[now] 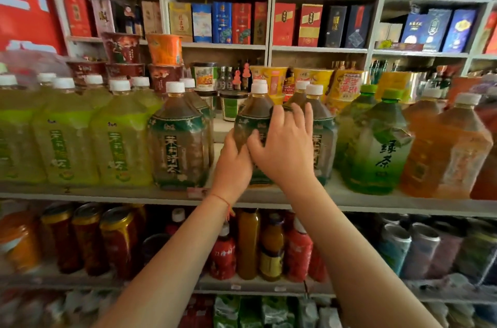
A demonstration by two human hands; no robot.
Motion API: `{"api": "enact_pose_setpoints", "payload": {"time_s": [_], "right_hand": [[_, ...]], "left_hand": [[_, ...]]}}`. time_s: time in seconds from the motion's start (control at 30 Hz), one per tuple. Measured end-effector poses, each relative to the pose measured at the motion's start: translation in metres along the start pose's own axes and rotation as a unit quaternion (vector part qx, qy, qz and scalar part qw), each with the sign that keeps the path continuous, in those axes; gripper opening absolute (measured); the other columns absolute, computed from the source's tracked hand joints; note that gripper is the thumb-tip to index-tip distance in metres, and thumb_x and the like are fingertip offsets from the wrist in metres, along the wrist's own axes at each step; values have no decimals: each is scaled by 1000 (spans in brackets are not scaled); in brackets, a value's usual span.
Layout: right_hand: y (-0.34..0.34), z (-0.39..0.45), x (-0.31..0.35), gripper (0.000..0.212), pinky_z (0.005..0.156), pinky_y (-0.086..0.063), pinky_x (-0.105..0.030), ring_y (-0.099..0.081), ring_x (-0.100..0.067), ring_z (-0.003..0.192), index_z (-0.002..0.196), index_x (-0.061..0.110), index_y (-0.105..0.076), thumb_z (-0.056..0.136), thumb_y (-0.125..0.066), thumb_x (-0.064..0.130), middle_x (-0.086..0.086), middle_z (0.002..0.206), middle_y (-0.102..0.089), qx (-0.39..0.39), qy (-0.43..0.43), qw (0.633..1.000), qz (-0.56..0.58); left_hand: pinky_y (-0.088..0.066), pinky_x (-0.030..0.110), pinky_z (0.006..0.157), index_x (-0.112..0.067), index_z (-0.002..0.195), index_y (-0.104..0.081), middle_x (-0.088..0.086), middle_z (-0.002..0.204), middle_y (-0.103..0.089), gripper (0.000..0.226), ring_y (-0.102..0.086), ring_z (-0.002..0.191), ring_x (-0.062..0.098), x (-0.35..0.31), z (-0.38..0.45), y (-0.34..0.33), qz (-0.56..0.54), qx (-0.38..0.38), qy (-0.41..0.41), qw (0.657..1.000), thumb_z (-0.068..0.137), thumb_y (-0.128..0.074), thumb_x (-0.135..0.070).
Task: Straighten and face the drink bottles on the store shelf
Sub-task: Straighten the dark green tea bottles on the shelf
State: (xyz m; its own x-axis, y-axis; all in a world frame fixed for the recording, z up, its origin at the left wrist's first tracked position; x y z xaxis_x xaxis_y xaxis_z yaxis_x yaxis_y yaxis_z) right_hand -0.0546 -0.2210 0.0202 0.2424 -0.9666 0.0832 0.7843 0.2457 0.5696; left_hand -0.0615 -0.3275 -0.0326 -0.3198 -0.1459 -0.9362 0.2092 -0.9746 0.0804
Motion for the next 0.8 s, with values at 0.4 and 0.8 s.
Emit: {"api": "enact_pose_setpoints", "payload": {"time_s": [0.4,0.8], "right_hand": [[-29,-41,11,85,124,9,-43,-15,-33,152,155,-5,0,97,-38,45,-25,157,-31,87,38,988,118],[-47,-18,12,71,123,-19,-41,-26,-24,148,158,17,-18,101,-30,58,-7,159,-32,99,-304,788,526]], "left_hand": [[-28,24,102,-25,154,-36,-13,134,-48,48,-42,126,6,-8,0,14,-36,-132,21,990,108,-35,-40],[-34,47,118,-33,137,-59,-5,140,-60,71,-51,133,17,-9,14,9,-150,-71,102,981,83,-39,-73]]}}
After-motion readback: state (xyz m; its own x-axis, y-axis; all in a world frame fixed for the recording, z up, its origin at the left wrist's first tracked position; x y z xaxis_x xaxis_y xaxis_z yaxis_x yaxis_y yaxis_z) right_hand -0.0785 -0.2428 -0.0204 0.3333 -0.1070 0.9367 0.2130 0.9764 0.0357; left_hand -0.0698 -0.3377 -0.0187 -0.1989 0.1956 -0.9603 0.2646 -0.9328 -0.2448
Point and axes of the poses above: each hand's wrist, its own z-axis towards the middle knuckle, its own y-axis out of the back of the hand, x = y × z, the point moved 4 cm from there along z, towards the middle knuckle
